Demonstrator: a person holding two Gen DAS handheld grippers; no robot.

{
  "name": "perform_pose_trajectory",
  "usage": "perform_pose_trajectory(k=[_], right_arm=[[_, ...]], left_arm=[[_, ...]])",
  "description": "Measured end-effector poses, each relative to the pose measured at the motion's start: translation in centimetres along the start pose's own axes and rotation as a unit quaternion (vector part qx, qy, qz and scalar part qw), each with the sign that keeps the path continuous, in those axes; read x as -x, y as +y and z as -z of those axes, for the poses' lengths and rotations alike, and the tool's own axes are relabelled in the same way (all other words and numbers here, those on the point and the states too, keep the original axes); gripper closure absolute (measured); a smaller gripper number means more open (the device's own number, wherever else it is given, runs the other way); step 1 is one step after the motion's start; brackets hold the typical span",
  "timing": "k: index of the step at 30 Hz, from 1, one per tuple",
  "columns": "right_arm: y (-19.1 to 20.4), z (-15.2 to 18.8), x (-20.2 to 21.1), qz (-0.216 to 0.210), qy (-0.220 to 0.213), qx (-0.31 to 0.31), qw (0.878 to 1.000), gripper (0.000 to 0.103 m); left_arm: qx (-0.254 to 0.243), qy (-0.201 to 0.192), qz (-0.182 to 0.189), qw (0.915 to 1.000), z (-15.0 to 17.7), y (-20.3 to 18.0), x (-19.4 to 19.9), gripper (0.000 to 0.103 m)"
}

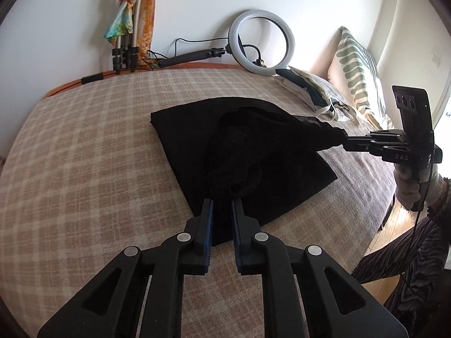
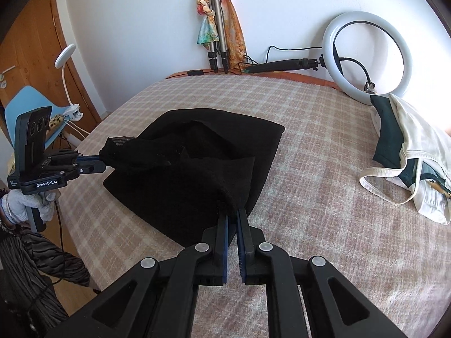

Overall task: Fold small clothes
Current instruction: 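Fold the collar end over onto the hem with both tools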

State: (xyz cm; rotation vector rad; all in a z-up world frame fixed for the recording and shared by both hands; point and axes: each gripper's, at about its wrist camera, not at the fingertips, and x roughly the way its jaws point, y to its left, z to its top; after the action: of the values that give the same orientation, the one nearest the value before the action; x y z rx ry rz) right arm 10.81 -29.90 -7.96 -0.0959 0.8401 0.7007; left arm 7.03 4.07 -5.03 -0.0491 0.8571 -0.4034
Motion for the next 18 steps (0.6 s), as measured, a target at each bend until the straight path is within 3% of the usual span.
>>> perform_pose_trajectory(k=[5, 6, 7, 11, 13, 18], right_arm=[[-1.1, 0.5, 1.5, -0.022, -0.012, -0.054, 0.998, 0.081], [-1.7, 0.5, 1.5, -0.024, -0.012, -0.075, 0.997, 0.072], [-2.3, 0.6, 1.3, -0.027, -0.008, -0.099, 0.995, 0.069], [-4.5, 1.3, -0.7, -0.07, 0.024, -0.195, 0.978, 0.068], [-4.9, 1.6, -1.6, -0.085, 0.032, -0.224, 0.97, 0.068], [-5.5, 2.2, -3.3, -0.138, 0.044, -0.278, 0.95, 0.068]], left_arm=[[0.095, -0.013, 0.032, 0.9949, 0.4, 2.3, 1.1, 0.087], [0.123, -0.006, 0.039, 0.9916, 0.5, 2.9, 0.9, 0.08], [0.149, 0.003, 0.047, 0.9877, 0.5, 3.4, 0.5, 0.076], [0.235, 0.02, 0.089, 0.9678, 0.9, 4.4, -1.3, 0.073], [0.251, 0.028, 0.103, 0.9621, 0.9, 4.2, -2.1, 0.073], [0.257, 0.041, 0.116, 0.9586, 0.3, 3.4, -3.5, 0.073]])
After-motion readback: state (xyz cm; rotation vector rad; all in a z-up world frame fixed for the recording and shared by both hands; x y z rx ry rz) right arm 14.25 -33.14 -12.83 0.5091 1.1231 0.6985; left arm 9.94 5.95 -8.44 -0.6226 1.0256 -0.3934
